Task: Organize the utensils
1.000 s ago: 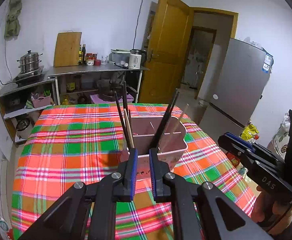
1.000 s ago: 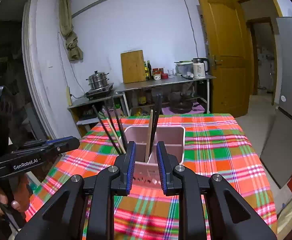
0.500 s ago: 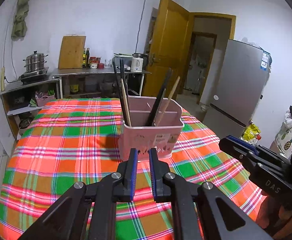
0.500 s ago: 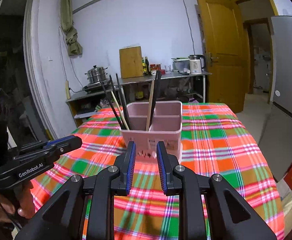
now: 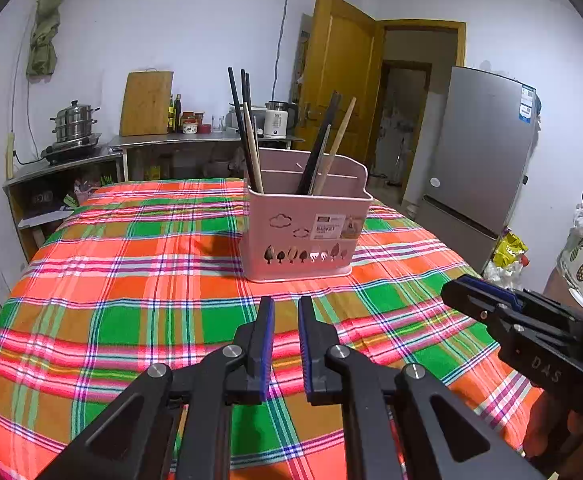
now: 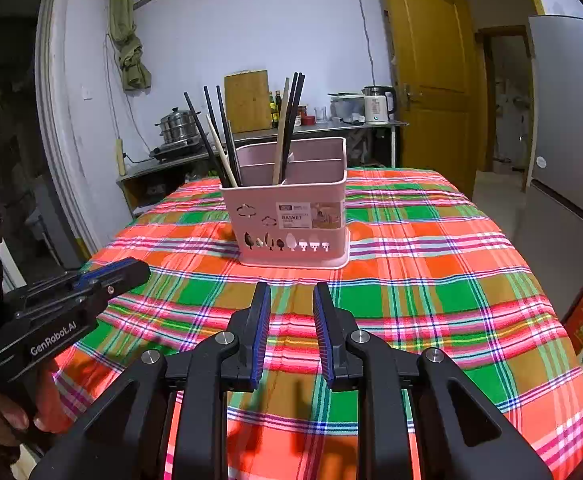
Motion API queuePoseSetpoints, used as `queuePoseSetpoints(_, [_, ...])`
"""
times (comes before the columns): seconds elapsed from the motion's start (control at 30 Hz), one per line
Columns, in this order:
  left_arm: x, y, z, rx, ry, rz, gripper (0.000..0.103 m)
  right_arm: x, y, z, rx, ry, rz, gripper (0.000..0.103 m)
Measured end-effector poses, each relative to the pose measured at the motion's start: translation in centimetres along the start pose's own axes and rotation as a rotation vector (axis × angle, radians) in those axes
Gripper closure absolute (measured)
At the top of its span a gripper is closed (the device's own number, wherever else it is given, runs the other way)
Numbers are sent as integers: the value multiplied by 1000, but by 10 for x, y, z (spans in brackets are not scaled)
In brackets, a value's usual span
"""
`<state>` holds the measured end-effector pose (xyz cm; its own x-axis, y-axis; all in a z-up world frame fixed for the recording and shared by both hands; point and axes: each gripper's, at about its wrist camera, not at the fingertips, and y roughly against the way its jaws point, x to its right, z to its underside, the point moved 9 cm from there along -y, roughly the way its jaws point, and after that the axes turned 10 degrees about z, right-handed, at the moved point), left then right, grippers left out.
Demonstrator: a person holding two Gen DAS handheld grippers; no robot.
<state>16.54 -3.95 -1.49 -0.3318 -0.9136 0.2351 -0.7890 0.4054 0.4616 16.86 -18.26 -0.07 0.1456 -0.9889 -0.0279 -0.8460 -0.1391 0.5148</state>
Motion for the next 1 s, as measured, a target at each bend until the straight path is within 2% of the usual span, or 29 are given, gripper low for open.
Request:
queuePoseSetpoints(0.3, [-11,-1,10,10,32,-37,92,-2,-2,8,6,10,11,80])
queuePoseSetpoints(1.0, [-9,-2,13,0,27,-49,92,-3,-2,8,9,4,13,80])
